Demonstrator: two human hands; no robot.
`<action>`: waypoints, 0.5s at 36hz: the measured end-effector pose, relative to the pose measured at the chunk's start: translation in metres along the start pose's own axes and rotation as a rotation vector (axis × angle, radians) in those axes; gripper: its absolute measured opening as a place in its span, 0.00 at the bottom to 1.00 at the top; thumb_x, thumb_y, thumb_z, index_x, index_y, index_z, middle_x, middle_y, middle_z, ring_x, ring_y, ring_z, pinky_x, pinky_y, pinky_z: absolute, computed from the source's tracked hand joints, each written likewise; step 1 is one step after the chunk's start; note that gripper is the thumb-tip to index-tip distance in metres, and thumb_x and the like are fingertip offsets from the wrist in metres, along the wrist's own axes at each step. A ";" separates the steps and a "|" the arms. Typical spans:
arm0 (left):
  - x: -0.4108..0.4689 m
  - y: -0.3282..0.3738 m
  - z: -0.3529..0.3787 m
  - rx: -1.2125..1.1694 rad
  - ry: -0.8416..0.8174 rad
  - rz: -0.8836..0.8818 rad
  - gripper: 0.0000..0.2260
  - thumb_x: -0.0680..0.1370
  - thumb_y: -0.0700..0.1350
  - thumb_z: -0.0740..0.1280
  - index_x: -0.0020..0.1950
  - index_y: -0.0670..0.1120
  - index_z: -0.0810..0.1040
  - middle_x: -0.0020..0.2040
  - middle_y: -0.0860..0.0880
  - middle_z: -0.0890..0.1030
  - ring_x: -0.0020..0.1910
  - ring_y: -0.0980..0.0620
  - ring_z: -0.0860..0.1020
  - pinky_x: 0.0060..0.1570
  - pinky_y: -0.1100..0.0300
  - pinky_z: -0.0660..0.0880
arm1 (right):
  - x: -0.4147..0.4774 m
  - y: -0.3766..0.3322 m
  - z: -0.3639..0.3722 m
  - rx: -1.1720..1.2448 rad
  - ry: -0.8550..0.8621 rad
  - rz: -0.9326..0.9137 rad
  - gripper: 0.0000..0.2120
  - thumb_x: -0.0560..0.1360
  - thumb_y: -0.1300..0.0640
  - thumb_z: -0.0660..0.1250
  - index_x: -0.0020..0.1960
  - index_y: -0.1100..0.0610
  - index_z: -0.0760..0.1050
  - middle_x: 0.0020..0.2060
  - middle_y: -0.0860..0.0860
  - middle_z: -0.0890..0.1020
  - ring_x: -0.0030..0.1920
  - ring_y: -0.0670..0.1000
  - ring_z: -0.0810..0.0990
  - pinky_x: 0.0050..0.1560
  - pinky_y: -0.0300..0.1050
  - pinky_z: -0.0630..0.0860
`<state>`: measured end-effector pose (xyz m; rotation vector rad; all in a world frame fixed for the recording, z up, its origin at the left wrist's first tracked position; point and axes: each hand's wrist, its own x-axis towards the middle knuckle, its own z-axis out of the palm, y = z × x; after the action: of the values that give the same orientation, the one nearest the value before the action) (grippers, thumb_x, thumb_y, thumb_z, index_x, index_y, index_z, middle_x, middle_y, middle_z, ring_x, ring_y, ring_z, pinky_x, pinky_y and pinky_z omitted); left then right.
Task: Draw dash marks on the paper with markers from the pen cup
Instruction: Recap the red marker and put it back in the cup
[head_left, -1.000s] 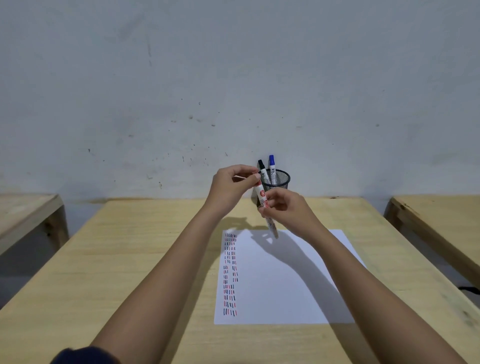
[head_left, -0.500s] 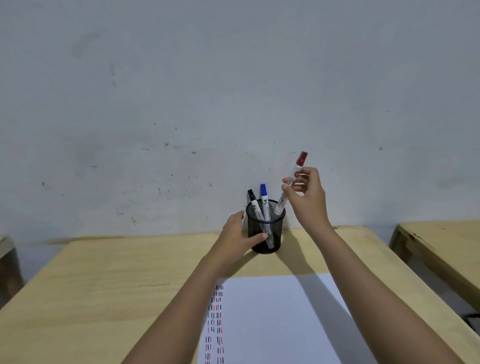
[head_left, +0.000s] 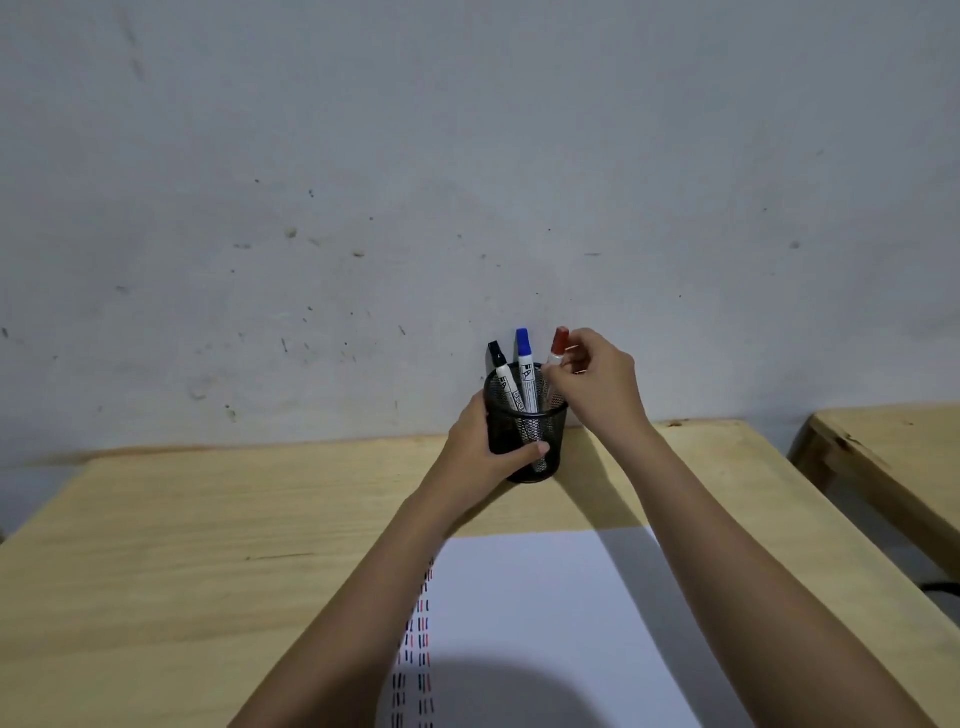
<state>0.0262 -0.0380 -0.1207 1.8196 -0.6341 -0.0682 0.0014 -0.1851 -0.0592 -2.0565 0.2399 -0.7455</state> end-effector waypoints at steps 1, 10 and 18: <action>0.000 0.000 0.000 -0.002 0.001 -0.001 0.31 0.67 0.50 0.76 0.67 0.52 0.67 0.61 0.56 0.76 0.60 0.61 0.75 0.56 0.67 0.71 | 0.000 0.001 0.001 -0.008 0.005 0.005 0.09 0.69 0.63 0.69 0.50 0.60 0.77 0.35 0.52 0.77 0.36 0.48 0.74 0.37 0.31 0.70; -0.001 -0.003 0.001 -0.014 0.009 -0.008 0.29 0.67 0.50 0.76 0.65 0.53 0.68 0.59 0.58 0.76 0.59 0.62 0.75 0.57 0.65 0.72 | 0.001 -0.002 0.001 -0.021 0.010 0.011 0.06 0.69 0.61 0.72 0.45 0.61 0.78 0.32 0.49 0.76 0.33 0.41 0.73 0.33 0.20 0.68; -0.001 -0.001 -0.001 -0.014 -0.009 -0.020 0.30 0.67 0.51 0.76 0.65 0.52 0.68 0.60 0.55 0.77 0.59 0.58 0.75 0.59 0.61 0.73 | 0.002 -0.010 -0.005 -0.005 0.038 -0.025 0.04 0.71 0.60 0.71 0.44 0.59 0.77 0.33 0.49 0.76 0.33 0.39 0.73 0.33 0.21 0.68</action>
<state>0.0264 -0.0367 -0.1217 1.8137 -0.6202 -0.0939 -0.0011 -0.1837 -0.0484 -2.0549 0.2379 -0.8010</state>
